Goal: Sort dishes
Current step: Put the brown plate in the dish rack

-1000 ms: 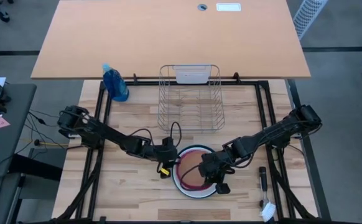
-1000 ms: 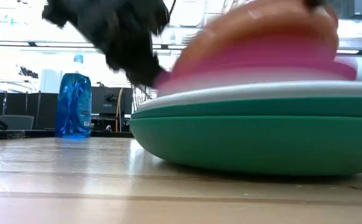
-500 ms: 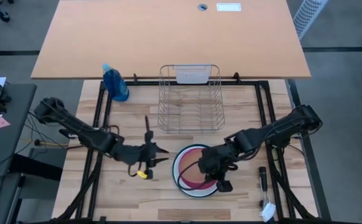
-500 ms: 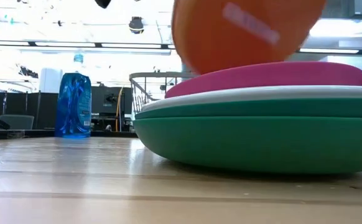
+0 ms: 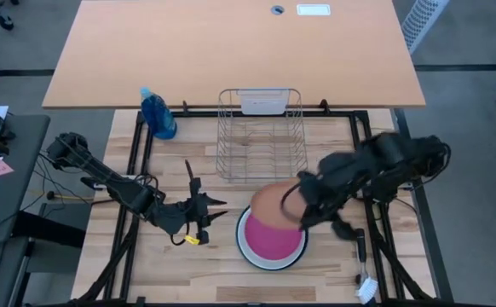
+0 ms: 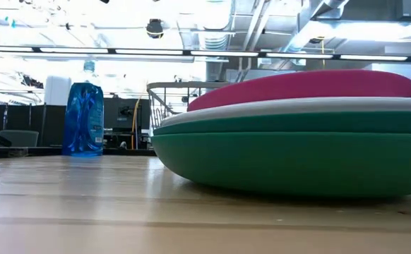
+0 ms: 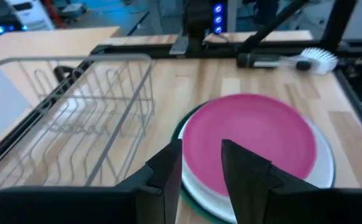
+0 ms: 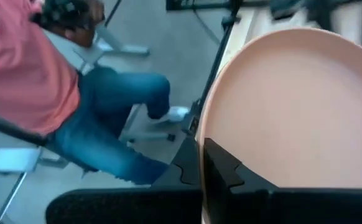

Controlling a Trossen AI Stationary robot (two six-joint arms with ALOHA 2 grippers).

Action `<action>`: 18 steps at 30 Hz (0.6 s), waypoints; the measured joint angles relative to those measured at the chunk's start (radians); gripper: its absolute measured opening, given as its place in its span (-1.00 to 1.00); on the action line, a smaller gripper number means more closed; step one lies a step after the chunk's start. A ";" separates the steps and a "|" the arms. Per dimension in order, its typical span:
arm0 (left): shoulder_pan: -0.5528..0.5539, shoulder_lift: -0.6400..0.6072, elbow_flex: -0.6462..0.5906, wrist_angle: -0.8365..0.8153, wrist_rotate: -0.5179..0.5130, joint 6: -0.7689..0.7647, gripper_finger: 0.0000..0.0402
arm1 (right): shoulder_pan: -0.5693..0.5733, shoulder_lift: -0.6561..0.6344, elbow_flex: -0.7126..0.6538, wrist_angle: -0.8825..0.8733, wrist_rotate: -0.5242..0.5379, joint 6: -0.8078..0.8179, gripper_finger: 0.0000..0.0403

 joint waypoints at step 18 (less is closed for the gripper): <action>0.006 0.000 -0.058 -0.250 0.008 -0.346 -0.47 | -0.378 -0.139 0.134 -0.282 0.015 -0.409 -0.98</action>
